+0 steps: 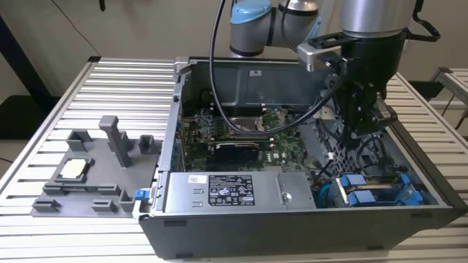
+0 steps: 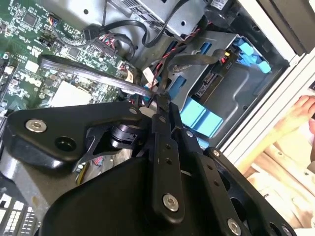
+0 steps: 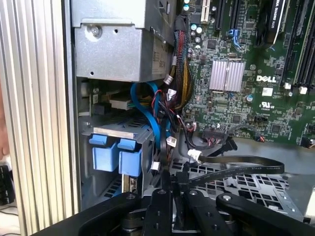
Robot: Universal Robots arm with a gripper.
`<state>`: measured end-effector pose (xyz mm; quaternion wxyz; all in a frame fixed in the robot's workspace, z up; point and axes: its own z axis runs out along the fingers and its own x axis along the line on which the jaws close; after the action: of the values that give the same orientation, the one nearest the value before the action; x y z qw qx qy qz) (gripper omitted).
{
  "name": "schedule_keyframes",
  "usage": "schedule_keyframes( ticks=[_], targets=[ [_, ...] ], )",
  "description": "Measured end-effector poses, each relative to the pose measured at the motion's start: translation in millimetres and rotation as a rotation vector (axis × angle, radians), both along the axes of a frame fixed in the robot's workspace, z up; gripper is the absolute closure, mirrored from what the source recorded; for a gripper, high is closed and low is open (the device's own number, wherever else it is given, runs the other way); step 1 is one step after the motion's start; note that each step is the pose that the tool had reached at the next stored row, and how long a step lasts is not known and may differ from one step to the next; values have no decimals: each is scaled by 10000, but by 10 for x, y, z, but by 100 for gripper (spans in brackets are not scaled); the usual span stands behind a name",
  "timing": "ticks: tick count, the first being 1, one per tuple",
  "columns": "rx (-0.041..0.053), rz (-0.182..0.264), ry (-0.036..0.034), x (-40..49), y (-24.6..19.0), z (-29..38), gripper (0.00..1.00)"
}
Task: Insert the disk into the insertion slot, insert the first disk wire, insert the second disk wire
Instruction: 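Insert the first disk wire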
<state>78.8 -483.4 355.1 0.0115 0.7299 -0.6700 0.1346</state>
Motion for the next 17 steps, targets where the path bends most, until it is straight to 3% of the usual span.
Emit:
schedule_keyframes(
  ticks=[6,17],
  targets=[
    [6,0,122,123,-96,11,84],
    [5,0,246,201,-375,17,84]
  ],
)
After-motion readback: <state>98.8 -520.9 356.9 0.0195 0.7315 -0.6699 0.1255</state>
